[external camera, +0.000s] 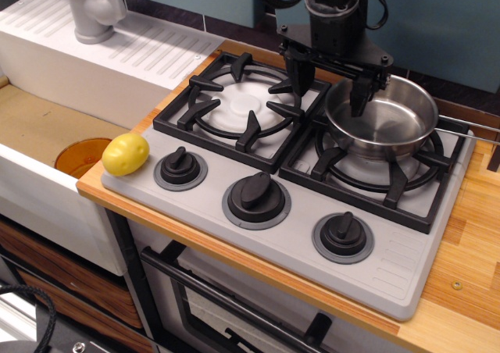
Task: Put pot or pan on stove and put potato in pot or pan
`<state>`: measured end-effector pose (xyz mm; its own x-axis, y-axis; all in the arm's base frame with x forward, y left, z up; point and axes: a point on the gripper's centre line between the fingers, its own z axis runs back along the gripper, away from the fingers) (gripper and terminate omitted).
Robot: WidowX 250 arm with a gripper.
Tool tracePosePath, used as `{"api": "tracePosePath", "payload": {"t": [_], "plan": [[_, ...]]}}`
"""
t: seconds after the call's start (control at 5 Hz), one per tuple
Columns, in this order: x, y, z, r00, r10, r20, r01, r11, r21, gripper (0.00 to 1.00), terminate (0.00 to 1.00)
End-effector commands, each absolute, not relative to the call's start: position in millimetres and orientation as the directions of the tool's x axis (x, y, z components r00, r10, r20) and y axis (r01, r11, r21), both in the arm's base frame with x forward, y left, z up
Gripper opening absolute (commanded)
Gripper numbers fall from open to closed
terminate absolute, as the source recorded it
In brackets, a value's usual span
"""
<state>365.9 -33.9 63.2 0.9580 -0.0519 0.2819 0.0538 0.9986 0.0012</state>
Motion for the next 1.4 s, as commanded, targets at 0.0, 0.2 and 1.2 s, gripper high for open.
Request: {"api": "tracePosePath", "payload": {"t": [0.0,0.2,1.2], "plan": [[367.6,-35.6,69.8,0.944,-0.046,0.327,0.048,0.999,0.002,1.00,0.00],[366.3,-38.4,63.7,0.940,-0.041,0.337,0.045,0.999,-0.003,1.00,0.00],[357.3,-53.3,97.9,0.969,0.020,0.248,0.008,0.994,-0.113,0.00,0.00]]}}
